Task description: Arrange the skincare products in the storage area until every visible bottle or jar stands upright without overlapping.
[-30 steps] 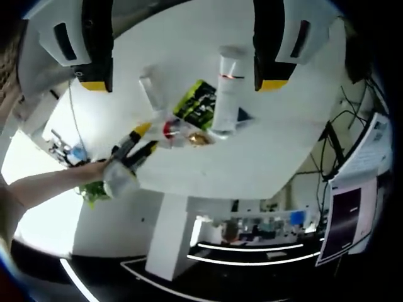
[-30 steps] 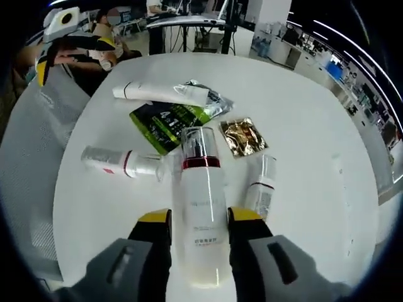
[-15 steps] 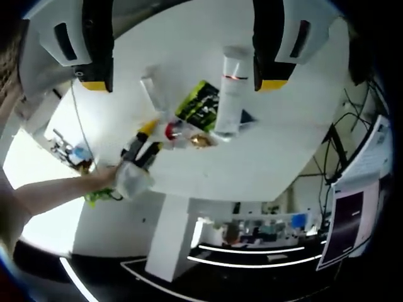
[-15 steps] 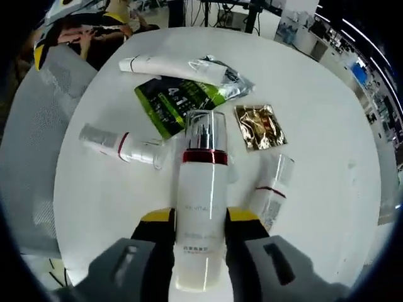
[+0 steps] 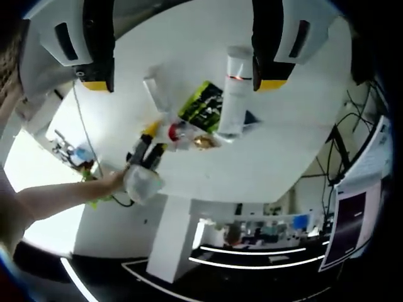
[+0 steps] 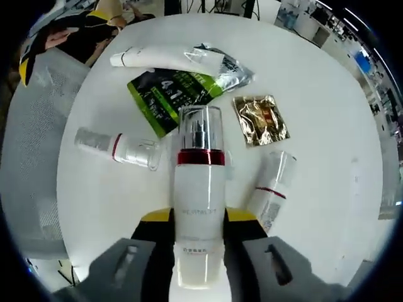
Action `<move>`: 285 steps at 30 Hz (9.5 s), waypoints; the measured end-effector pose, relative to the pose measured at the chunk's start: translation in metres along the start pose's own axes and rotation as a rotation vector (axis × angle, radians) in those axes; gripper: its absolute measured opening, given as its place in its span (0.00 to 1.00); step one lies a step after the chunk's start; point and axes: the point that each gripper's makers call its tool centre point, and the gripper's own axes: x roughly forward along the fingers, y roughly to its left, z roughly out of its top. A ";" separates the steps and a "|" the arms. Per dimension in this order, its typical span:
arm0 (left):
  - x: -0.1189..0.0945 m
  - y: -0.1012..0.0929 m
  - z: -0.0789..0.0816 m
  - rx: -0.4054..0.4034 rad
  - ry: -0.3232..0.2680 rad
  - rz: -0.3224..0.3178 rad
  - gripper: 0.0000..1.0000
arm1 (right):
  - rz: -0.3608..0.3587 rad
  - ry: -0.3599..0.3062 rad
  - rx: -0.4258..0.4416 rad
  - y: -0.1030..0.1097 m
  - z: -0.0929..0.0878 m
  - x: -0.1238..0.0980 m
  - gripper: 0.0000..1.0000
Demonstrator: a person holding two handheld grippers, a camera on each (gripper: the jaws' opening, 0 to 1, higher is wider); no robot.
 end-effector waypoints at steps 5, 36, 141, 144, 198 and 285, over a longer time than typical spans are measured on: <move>-0.002 -0.001 0.002 0.000 -0.008 -0.001 0.89 | -0.060 -0.048 0.001 0.001 0.000 -0.003 0.27; 0.027 -0.049 0.058 -0.141 -0.126 -0.181 0.82 | -0.441 -0.461 0.301 0.044 0.025 -0.108 0.27; 0.096 -0.245 -0.010 0.670 0.249 -0.943 0.25 | -0.627 -0.575 0.606 0.168 -0.037 -0.105 0.34; 0.098 -0.245 -0.014 0.676 0.258 -0.945 0.25 | -0.626 -0.551 0.611 0.169 -0.041 -0.101 0.34; 0.199 -0.228 0.040 0.659 0.278 -0.954 0.27 | -0.675 -0.656 0.970 0.066 -0.080 -0.101 0.31; 0.151 -0.139 0.035 0.338 0.245 -0.581 0.81 | -0.590 -0.730 0.871 0.099 -0.055 -0.106 0.90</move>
